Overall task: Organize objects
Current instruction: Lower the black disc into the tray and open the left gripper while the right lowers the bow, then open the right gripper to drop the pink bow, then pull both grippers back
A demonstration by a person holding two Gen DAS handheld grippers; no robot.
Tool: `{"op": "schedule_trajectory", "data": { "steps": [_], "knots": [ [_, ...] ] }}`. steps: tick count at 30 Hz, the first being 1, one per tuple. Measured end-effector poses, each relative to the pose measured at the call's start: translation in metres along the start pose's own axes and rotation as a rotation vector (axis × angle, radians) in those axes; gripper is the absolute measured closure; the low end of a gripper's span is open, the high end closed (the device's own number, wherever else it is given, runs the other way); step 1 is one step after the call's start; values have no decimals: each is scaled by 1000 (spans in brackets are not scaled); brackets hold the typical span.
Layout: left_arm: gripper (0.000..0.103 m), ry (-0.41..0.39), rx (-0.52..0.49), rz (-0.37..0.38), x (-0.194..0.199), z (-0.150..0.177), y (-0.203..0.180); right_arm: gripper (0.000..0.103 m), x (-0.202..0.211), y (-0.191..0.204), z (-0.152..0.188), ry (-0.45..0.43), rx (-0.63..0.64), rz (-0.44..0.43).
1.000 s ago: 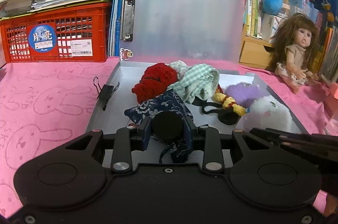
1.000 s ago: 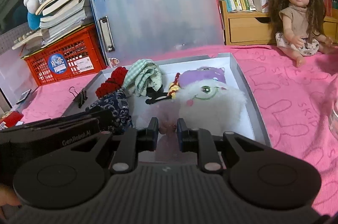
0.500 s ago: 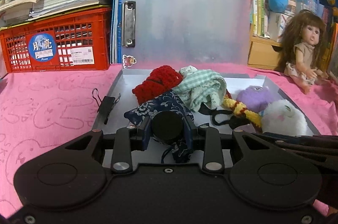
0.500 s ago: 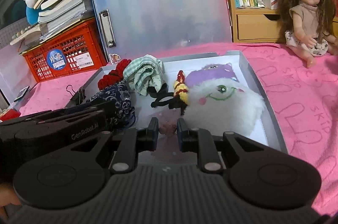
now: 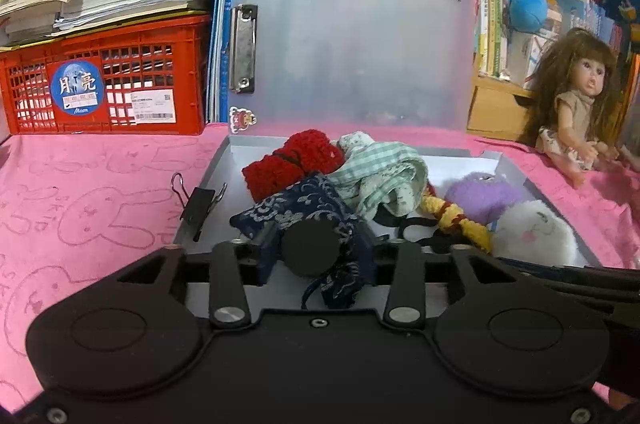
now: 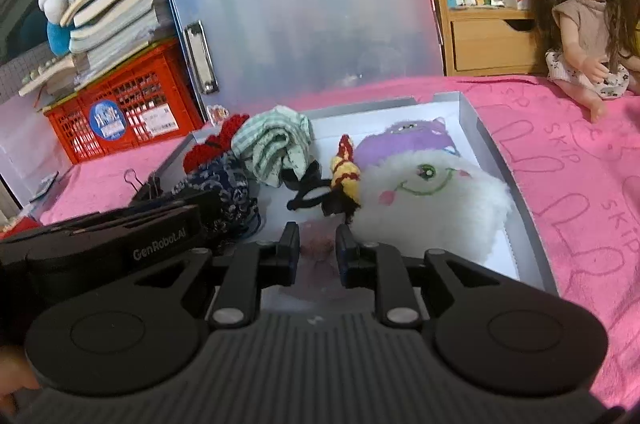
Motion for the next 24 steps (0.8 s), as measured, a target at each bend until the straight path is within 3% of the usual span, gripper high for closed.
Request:
{"op": "schedule_trajectory", "data": {
  "steps": [1, 11, 24],
  "knots": [
    [57, -6, -4, 6, 2, -1, -1, 57, 3, 0, -1, -9, 6, 3],
    [32, -42, -10, 20, 37, -18, -6, 52, 34, 4, -12, -68, 58, 55],
    [21, -57, -41, 66, 92, -21, -10, 37, 89, -8, -17, -135, 71, 16]
  ]
}}
Point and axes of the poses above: each gripper's, at about its wrist camera, not at the fingertips, and x roughly against the way its jaws point, y to its left, z to its underside, the point moved 3 cm from there along -x, roughly the way its jaws point, and after that the axes turned 12 degrees about z, right-handed, at the moved point
